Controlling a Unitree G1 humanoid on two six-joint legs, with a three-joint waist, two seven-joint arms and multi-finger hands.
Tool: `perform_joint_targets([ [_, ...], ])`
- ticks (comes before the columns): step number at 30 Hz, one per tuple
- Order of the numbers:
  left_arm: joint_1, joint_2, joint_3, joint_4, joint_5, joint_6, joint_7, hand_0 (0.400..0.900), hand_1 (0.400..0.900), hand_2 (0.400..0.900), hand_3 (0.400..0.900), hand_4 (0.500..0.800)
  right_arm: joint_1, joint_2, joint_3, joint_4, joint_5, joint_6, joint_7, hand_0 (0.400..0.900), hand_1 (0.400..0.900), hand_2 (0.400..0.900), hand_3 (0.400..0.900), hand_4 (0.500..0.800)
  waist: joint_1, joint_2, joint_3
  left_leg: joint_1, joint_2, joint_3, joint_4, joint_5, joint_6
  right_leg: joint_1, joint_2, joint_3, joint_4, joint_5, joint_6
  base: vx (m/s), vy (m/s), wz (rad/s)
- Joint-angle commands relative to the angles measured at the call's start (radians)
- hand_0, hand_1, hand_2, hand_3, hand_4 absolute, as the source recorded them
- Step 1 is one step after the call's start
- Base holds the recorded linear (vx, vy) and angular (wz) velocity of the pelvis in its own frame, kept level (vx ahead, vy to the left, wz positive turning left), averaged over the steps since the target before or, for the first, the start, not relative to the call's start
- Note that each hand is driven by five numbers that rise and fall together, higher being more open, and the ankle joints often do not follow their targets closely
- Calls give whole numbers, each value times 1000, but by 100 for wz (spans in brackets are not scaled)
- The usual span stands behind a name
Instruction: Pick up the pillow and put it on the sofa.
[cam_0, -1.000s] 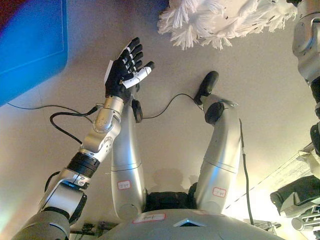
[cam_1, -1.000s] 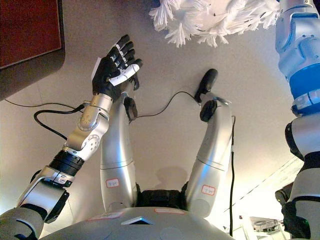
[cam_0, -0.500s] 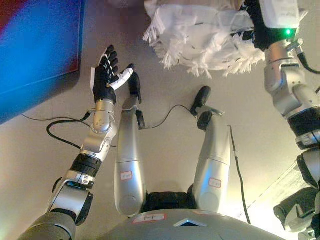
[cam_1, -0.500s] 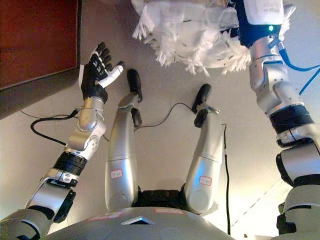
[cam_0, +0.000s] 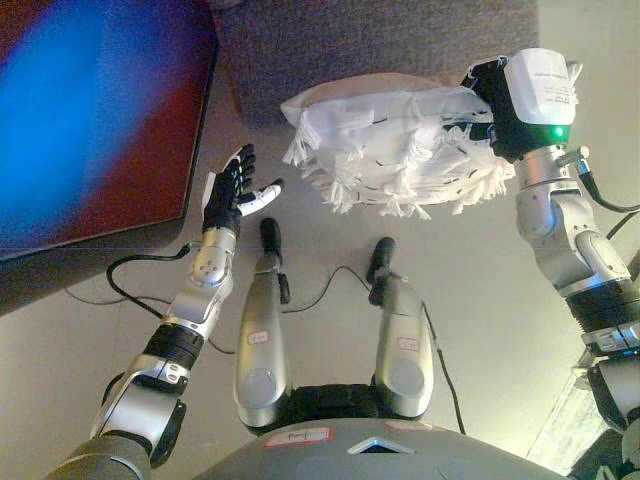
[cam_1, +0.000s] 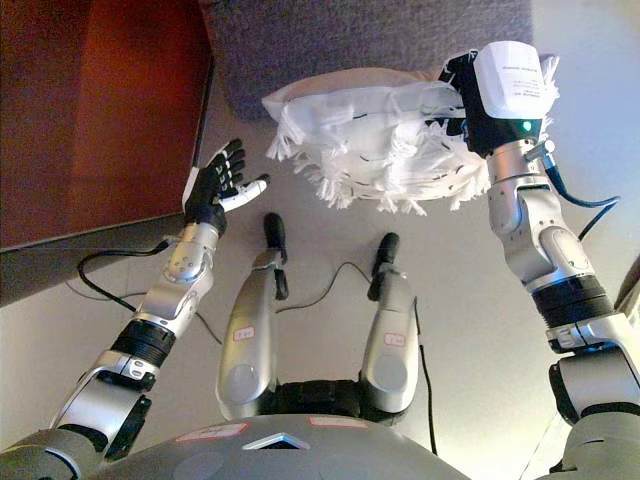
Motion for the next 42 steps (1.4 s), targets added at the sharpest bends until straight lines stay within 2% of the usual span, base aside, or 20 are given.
perform_joint_targets([
  [1,76,-11,-1,12,71,-35,-44,900,900,900,900,800,-47,-29,-160,-206,3,-100,-69,400,400,400,400,500,3,-32,-200,123,44,-3,-50,-61,-61,106,-8,-2,-201,180,65,101,42,-8],
  [5,130,-28,20,37,94,-20,-83,900,900,900,900,800,16,-40,-205,-286,2,-127,-35,400,400,400,400,500,6,-40,-259,221,46,29,-122,-52,-65,190,-16,-14,-280,213,78,98,40,-10],
  [10,182,-25,43,27,111,-10,-127,900,900,900,900,800,-10,-53,-239,-323,25,-137,-27,400,400,400,400,500,19,-42,-329,295,41,63,-198,-39,-65,243,-17,-27,-345,241,90,74,44,-8],
  [12,198,-22,53,27,99,-11,-136,900,900,900,900,800,-36,-54,-239,-318,42,-138,-24,400,400,400,400,500,24,-46,-347,316,39,67,-210,-38,-61,254,-18,-23,-340,238,89,70,37,-4],
  [16,230,-16,68,-12,8,-27,-167,900,900,900,900,800,-94,-60,-223,-264,109,-143,2,400,400,400,400,500,42,-59,-374,338,37,60,-222,-38,-57,280,-19,-33,-330,224,89,82,8,10],
  [20,268,9,73,-81,-86,-36,-210,900,900,900,900,800,-213,-69,-126,-70,212,-126,38,400,400,400,400,500,69,-71,-384,349,35,54,-251,-25,-58,294,-19,-48,-336,220,87,40,-8,17],
  [27,288,69,51,-175,-213,-59,-260,900,900,900,900,800,-599,-85,121,440,341,-92,40,400,400,400,400,500,135,-72,-359,314,29,22,-276,13,-67,284,-27,-87,-338,228,88,2,-22,25],
  [31,263,100,22,-204,-262,-74,-265,900,900,900,900,800,-819,-66,258,772,397,-77,46,400,400,400,400,500,183,-61,-337,272,23,-24,-281,36,-74,280,-31,-119,-337,223,88,15,-32,37],
  [32,257,102,13,-208,-266,-74,-269,900,900,900,900,800,-854,-66,269,836,410,-74,43,451,451,451,451,531,192,-58,-334,263,22,-35,-282,41,-75,281,-31,-128,-338,223,87,37,-46,49],
  [33,250,106,3,-211,-275,-76,-273,900,900,900,900,800,-894,-67,291,904,419,-70,42,627,627,627,627,636,206,-53,-330,254,19,-50,-283,47,-77,284,-32,-143,-340,222,88,43,-52,50],
  [34,242,111,-5,-216,-282,-77,-278,900,900,900,900,800,-918,-76,314,968,416,-65,48,900,900,900,900,800,218,-49,-326,244,18,-63,-283,51,-80,288,-32,-156,-342,220,88,44,-61,59],
  [37,211,120,-27,-216,-288,-77,-287,900,900,900,900,800,-959,-113,315,1075,442,-55,45,900,900,900,900,800,257,-32,-320,215,14,-114,-282,61,-91,305,-30,-205,-348,210,90,67,-61,59],
  [42,185,100,-36,-198,-271,-65,-267,900,900,900,900,800,-956,-130,287,1033,467,-43,-7,900,900,900,900,800,273,-26,-328,213,5,-161,-282,60,-89,349,-28,-249,-352,196,93,91,-23,35],
])
